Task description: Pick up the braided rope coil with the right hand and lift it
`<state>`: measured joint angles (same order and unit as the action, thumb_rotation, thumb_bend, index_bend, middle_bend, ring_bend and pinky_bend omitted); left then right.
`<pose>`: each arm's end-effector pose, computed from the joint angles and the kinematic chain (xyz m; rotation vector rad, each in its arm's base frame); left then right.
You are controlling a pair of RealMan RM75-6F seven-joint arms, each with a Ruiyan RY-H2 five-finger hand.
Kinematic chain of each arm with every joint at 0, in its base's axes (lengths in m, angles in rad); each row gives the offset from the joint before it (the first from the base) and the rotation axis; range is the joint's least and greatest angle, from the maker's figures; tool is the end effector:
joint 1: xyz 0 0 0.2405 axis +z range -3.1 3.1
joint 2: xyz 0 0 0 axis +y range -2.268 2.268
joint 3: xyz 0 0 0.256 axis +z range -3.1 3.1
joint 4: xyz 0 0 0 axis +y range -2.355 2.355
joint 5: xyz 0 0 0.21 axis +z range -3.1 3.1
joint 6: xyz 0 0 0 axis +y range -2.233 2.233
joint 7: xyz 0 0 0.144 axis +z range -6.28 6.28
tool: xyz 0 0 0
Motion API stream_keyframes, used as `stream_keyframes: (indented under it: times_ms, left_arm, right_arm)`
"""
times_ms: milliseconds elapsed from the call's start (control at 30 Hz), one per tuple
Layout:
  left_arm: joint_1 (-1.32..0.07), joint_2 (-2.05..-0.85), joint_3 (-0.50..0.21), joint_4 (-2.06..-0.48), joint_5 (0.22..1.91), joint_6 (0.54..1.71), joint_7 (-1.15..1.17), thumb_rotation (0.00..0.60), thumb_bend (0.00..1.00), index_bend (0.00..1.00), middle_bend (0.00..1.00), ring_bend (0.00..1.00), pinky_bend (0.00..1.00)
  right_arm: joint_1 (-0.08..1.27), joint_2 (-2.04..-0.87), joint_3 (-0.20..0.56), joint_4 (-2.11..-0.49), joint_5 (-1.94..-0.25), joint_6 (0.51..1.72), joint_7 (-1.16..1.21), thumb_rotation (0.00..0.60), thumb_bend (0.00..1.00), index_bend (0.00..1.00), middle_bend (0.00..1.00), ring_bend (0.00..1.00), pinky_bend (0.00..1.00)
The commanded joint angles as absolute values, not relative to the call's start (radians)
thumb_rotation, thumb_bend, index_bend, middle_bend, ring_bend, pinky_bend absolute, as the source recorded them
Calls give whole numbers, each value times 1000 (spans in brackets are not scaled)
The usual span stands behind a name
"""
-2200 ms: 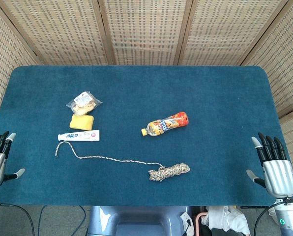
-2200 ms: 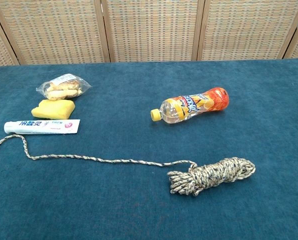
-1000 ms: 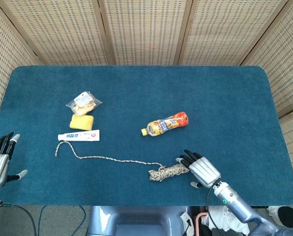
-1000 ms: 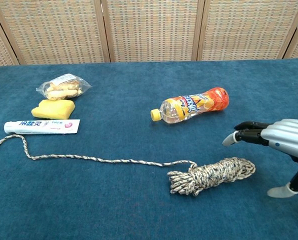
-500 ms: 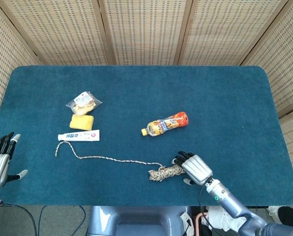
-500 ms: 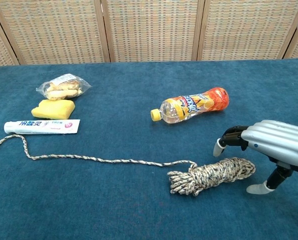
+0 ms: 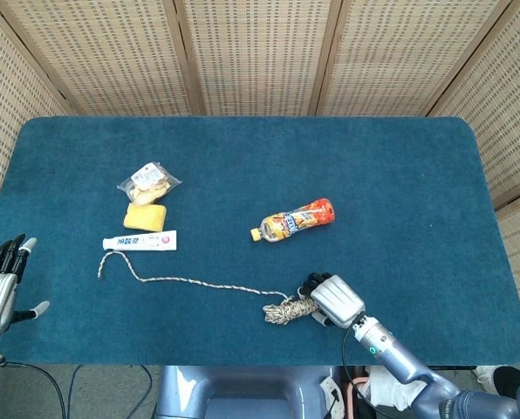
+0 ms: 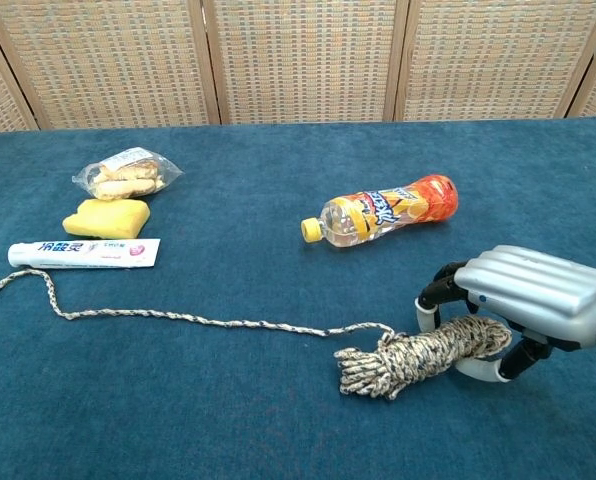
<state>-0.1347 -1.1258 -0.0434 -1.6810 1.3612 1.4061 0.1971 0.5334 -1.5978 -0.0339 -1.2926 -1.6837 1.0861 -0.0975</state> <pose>-0.3100 0.1924 0.1454 -1.4015 -0.9101 -0.7325 -0.2079 -0.2591 -0.0425 2.1429 -0.7529 0.9777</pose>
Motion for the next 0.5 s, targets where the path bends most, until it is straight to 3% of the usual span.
stream_keyframes:
  times_ms: [33, 167, 400, 500]
  left_arm:
    - [-138, -1132, -45, -1674, 1359, 1399, 202, 600, 0, 0, 0, 0, 0]
    - [-155, -1154, -46, -1648, 1358, 1376, 228, 600, 0, 0, 0, 0, 0]
    - [-284, -1273, -55, -1471, 1444, 1247, 242, 600, 17, 5, 0, 0, 0]
    - [-323, -1308, -51, -1410, 1481, 1211, 213, 600, 96, 122, 0, 0, 0]
  right_arm:
    - [535, -1618, -43, -1258, -1711, 1120, -49, 600, 483, 594, 519, 370, 515]
    - [540, -1618, -51, -1241, -1729, 1138, -20, 600, 557, 612, 534, 377, 517]
    - [568, -1574, -72, -1240, -1763, 1151, 90, 600, 584, 627, 542, 381, 517]
    - [577, -1556, -80, -1242, -1774, 1155, 121, 600, 592, 628, 543, 382, 518]
